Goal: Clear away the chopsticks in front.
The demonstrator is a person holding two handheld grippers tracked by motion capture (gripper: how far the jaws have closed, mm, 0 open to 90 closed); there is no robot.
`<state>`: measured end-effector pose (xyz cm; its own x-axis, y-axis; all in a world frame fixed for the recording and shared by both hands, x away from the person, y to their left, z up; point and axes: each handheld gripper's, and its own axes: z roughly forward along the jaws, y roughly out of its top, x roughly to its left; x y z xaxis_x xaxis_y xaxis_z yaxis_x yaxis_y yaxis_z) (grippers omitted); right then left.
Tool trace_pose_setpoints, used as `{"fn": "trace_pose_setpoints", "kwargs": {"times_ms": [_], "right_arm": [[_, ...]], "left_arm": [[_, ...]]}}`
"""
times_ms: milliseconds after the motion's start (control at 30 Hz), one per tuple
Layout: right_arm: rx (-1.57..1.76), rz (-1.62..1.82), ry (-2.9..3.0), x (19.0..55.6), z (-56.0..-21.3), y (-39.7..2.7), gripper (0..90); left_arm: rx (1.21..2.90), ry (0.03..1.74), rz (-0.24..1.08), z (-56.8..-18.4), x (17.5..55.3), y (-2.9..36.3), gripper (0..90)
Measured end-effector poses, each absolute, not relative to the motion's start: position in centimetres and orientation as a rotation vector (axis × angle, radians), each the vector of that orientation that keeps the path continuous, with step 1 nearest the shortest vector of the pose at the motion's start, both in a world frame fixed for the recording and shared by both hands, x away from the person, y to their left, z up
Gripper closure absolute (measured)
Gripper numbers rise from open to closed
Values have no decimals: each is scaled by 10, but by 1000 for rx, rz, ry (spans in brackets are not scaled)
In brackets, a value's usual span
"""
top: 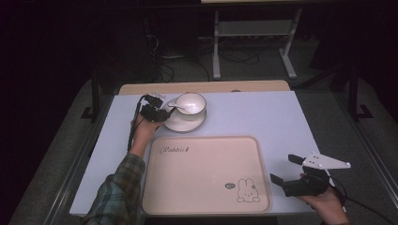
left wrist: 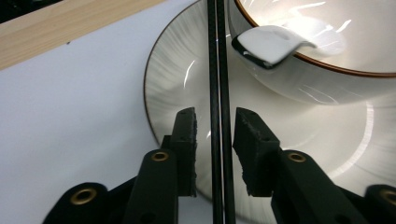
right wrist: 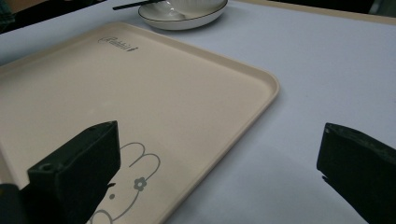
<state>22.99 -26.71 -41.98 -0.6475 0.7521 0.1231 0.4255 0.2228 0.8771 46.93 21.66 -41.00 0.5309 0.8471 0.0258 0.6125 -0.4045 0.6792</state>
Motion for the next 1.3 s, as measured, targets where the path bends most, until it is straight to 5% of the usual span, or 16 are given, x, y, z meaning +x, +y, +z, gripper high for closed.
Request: {"fn": "trace_pose_setpoints", "kwargs": {"times_ms": [367,1300], "right_arm": [[1093,1395,2188,230,-420,-264,0],[1098,1385,2191,231,-422,-264,0]], "left_arm": [[2022,1155,454,-405,427,257,772],[2036,1183,413,-425,437,255,784]]}}
